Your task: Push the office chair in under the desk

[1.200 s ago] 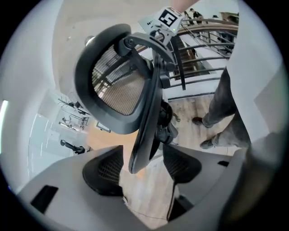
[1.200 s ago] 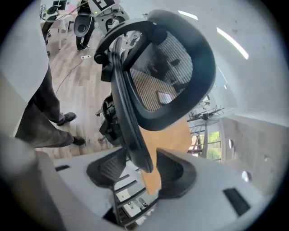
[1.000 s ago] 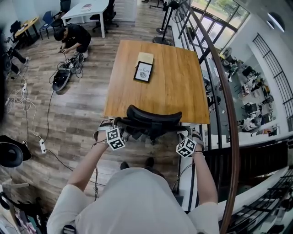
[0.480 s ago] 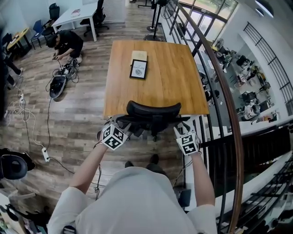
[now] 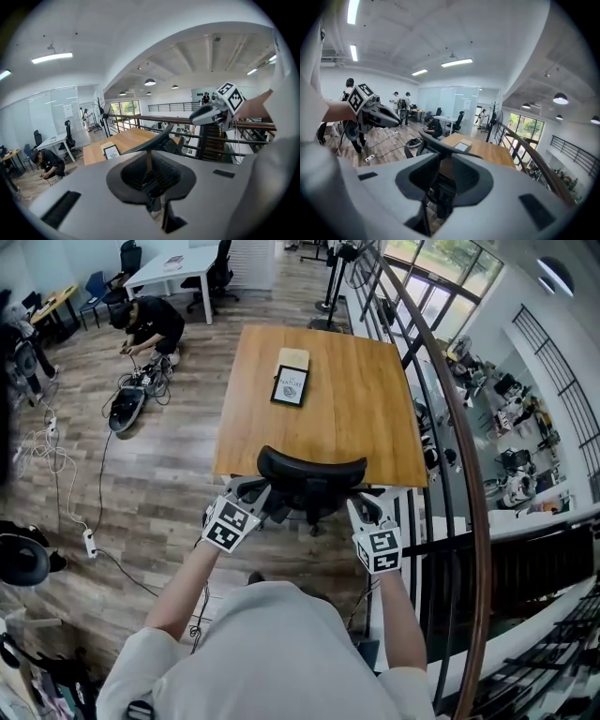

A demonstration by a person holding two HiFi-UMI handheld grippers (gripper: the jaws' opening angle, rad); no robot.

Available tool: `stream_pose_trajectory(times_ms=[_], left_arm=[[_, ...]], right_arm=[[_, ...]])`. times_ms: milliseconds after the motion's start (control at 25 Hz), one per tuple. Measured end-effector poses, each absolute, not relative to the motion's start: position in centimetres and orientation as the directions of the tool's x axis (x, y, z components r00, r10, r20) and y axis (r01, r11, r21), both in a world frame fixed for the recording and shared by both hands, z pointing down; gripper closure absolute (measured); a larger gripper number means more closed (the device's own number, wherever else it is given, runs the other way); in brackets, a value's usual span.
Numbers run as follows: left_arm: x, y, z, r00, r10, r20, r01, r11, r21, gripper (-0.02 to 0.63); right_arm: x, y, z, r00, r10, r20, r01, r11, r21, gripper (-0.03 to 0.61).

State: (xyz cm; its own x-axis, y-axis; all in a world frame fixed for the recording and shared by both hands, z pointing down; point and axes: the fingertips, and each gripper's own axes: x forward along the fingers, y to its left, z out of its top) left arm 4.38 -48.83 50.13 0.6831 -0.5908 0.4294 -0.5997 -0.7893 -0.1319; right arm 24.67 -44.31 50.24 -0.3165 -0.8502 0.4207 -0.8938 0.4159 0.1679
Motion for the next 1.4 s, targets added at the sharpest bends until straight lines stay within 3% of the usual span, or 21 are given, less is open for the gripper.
stream_pose_trajectory(times_ms=[520,960,1400], left_arm=[[6.2,-46.2,45.6,0.675,-0.67,0.308,-0.699,-0.715,-0.025,0.604],[5.6,-46.0,43.2,0.673,-0.696,0.251,-0.715,-0.699,-0.02,0.62],[4.8,-45.7,42.6,0.664,-0.706,0.247,-0.727,-0.687,-0.007,0.62]], right_arm=[[26.2,-42.4,44.8,-0.42,-0.865,0.275,-0.874,0.467,0.133,0.575],[26.9,-42.5,39.1,-0.45,-0.876,0.172,-0.87,0.474,0.135,0.575],[27.2,-42.2,39.7,-0.443,-0.879,0.177,-0.878,0.465,0.11,0.575]])
